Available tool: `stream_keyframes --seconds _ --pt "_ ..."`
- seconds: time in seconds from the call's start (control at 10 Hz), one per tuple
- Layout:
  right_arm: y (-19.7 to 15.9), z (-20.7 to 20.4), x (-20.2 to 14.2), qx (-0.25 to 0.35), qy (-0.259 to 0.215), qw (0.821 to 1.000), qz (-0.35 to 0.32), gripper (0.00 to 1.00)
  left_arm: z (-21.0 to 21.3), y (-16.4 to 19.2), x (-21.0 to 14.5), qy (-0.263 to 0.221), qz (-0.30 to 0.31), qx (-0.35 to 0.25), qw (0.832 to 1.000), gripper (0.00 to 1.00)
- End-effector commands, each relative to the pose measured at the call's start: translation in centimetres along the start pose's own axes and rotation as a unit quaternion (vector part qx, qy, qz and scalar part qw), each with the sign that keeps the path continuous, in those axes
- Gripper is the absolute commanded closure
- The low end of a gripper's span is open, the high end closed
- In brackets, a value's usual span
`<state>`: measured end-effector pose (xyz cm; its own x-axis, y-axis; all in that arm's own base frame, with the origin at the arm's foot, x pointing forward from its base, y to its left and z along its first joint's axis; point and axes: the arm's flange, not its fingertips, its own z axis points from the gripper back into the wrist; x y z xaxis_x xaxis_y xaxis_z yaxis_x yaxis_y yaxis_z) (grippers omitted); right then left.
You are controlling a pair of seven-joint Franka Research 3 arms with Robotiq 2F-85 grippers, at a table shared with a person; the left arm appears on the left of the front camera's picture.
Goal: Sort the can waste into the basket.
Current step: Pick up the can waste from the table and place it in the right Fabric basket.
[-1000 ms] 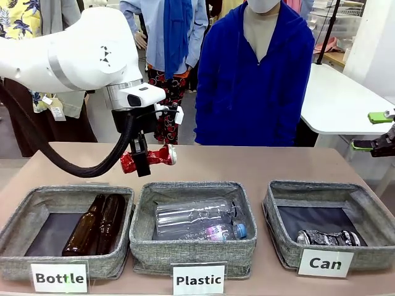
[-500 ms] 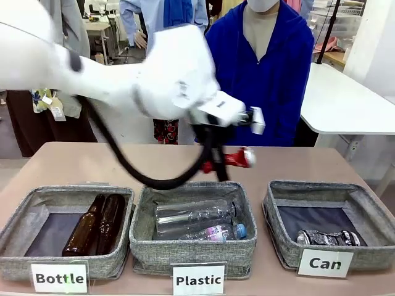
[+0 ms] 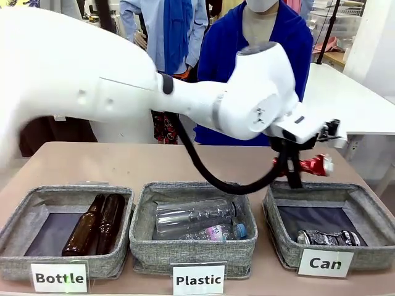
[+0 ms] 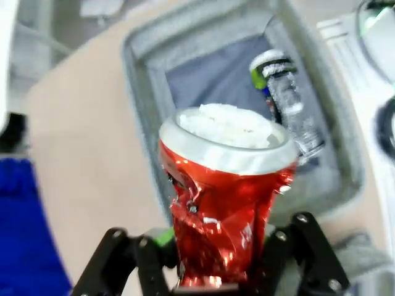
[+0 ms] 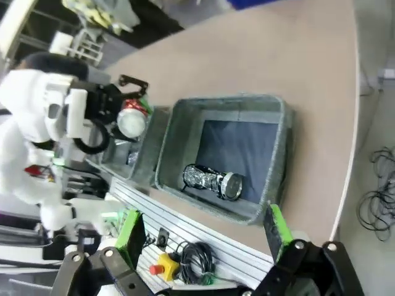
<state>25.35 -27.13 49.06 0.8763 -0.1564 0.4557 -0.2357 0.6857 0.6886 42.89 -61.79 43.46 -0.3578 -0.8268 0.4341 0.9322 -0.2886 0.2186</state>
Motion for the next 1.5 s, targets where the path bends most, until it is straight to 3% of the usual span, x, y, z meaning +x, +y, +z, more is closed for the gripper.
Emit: stream_keyframes --seconds 0.0,0.3,0.6,0.7,0.9,1.0,1.1,1.4 --pt "1.1 -0.4 1.0 0.035 -0.015 0.999 -0.018 0.0 -1.5 2.6 2.6 -0.004 -0.025 -0.059 0.998 1.0" --pt "1.1 -0.4 1.0 0.035 -0.015 0.999 -0.018 0.0 -2.2 2.5 2.7 0.007 -0.021 -0.077 0.997 1.0" --pt "1.1 -0.4 1.0 0.035 -0.015 0.999 -0.018 0.0 -2.5 2.5 2.8 0.014 -0.031 -0.083 0.996 0.17" --pt "1.1 -0.4 1.0 0.035 -0.015 0.999 -0.018 0.0 -2.5 2.4 2.7 0.016 -0.032 -0.083 0.996 0.0" --pt "1.1 -0.4 1.0 0.035 -0.015 0.999 -0.018 0.0 -2.3 2.6 2.6 0.016 -0.03 -0.081 0.996 0.0" --pt "1.1 -0.4 1.0 0.035 -0.015 0.999 -0.018 0.0 -2.2 2.5 2.5 0.018 -0.028 -0.082 0.996 0.09" --pt "1.1 -0.4 1.0 0.035 -0.015 0.999 -0.018 0.0 -2.1 2.5 2.5 0.022 -0.028 -0.082 0.996 0.0" --pt "1.1 -0.4 1.0 0.035 -0.015 0.999 -0.018 0.0 -0.2 2.0 1.9 0.024 -0.023 -0.069 0.997 0.0"
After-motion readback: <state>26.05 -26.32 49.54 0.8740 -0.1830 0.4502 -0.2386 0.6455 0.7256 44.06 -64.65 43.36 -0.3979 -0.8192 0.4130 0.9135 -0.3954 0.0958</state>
